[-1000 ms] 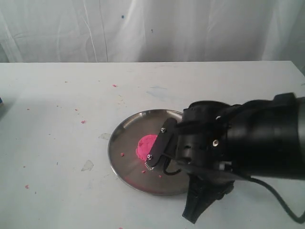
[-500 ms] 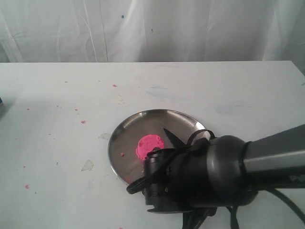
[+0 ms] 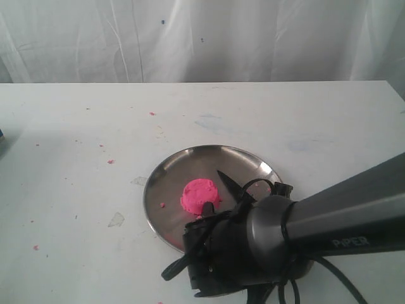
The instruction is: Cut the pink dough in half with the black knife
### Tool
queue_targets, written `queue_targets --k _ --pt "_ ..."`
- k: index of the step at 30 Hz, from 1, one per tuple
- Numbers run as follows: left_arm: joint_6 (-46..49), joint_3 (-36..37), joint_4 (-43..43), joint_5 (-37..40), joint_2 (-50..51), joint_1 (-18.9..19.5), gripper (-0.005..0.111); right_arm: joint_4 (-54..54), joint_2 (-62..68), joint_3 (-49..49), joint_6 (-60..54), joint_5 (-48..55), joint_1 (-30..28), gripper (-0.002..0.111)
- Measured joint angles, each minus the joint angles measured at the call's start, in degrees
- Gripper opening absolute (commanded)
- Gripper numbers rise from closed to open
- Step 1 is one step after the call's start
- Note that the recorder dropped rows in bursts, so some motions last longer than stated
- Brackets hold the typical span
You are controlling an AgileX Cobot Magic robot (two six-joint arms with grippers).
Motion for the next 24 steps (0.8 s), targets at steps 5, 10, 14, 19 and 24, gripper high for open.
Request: queue_targets --k 5,10,14,19,24 --pt "0.0 0.0 0.0 0.0 0.0 0.0 0.0 -1.46 0.86 0.11 2.57 1.01 -0.37 0.042" --pt "0.0 0.0 0.0 0.0 0.0 0.0 0.0 -1.7 0.86 0.11 3.21 2.15 -2.08 0.021" --pt "0.0 0.0 0.0 0.0 0.0 0.0 0.0 -1.7 0.86 0.11 3.68 2.71 -2.53 0.002" --pt "0.0 0.0 0.0 0.0 0.0 0.0 0.0 -1.7 0.86 0.11 3.68 3.15 -2.96 0.0" --pt "0.0 0.0 0.0 0.0 0.0 0.0 0.0 -1.83 0.86 0.11 3.68 3.15 -4.62 0.0"
